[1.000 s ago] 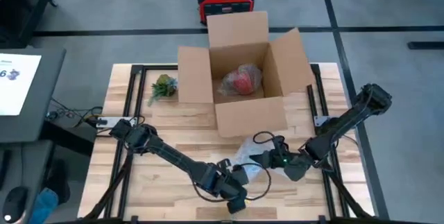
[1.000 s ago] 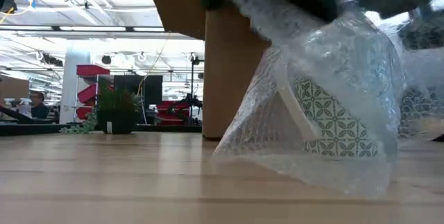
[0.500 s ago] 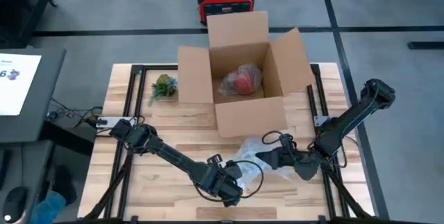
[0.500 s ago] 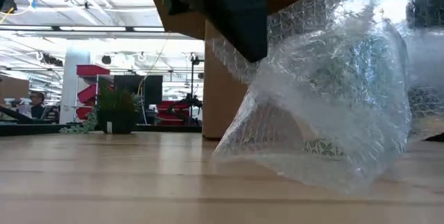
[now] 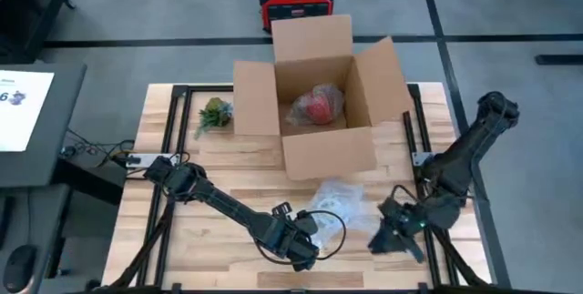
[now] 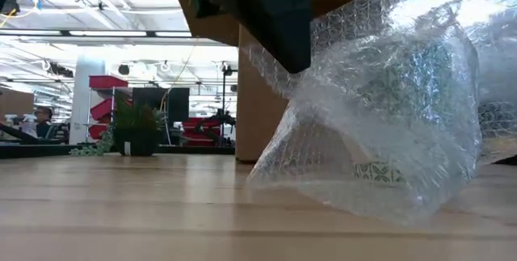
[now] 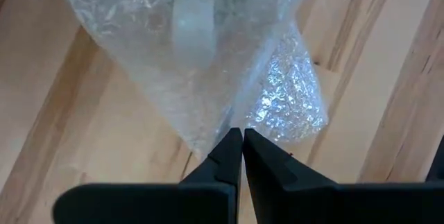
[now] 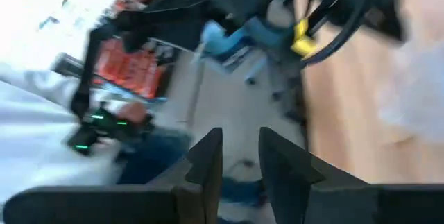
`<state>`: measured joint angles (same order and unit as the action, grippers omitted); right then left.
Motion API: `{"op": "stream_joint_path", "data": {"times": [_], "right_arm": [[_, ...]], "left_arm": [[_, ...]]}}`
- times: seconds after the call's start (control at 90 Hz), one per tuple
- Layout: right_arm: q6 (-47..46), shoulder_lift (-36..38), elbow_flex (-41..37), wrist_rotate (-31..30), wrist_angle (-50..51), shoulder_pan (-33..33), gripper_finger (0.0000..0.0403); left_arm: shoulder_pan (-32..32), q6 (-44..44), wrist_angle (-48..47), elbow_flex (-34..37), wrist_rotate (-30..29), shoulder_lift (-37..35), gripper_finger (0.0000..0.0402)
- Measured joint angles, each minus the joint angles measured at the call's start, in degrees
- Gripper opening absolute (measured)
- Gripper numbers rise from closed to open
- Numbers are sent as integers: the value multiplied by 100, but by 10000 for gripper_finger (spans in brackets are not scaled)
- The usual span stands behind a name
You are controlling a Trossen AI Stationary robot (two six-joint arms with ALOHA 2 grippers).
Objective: Wrap mug
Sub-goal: Wrap the white mug with bubble wrap
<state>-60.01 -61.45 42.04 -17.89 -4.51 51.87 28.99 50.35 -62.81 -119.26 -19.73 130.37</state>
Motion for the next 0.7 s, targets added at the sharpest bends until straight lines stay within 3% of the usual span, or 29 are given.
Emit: {"op": "stream_joint_path", "data": {"times": [0.089, 0.211, 0.378, 0.511, 0.7], "right_arm": [[1, -158, 0, 0, -116, 54, 82], [673, -241, 3, 262, -63, 5, 82], [1349, -241, 412, 369, 1109, 69, 96], [1850, -265, 713, 352, 2332, 173, 137], [2335, -345, 772, 181, 3146, 185, 225]], "left_arm": [[-2, 31, 25, 0, 7, 0, 0], [-11, 114, 66, 0, 118, 0, 0], [-11, 119, 172, 0, 305, 0, 0], [-11, 187, 280, 0, 411, 0, 0], [-11, 370, 277, 0, 448, 0, 0]]}}
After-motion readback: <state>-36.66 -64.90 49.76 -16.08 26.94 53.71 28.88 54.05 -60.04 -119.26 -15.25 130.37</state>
